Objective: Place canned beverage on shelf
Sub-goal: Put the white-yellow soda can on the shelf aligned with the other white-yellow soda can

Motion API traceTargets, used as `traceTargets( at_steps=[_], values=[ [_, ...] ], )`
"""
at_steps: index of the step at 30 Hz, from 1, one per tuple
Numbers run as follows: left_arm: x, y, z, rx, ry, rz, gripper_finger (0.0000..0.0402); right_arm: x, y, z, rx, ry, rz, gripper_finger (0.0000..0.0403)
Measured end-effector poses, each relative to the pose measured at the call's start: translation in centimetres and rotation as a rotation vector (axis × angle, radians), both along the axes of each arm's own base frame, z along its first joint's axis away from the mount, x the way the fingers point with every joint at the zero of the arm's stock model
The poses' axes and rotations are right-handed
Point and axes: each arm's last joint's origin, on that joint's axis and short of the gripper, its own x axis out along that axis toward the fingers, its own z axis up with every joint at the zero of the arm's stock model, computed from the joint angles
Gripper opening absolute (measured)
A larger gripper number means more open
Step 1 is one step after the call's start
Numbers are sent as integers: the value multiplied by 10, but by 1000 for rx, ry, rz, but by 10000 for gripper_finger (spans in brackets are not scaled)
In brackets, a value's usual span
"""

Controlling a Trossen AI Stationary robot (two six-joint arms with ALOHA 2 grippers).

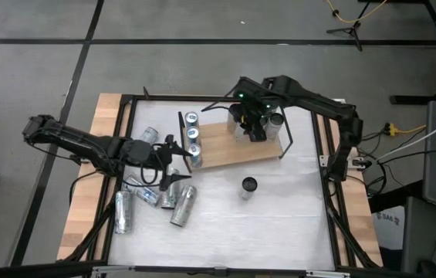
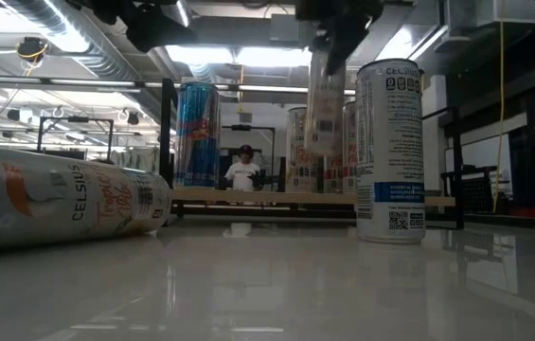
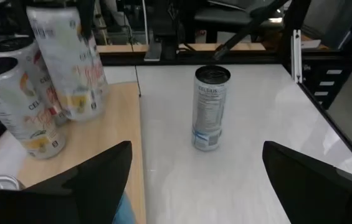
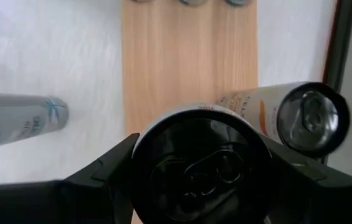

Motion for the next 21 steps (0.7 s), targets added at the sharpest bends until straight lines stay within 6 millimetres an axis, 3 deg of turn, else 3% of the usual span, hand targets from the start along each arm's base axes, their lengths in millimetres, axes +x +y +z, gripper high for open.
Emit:
traceTargets(
  at_steps=[10,21],
  values=[
    [0,-1,0,-1,1,-8,353,20,-5,-29,1,76,65,250],
    [-1,-9,0,-4,-3,-45,353,22,-11,-33,-32,60,132,250]
  ],
)
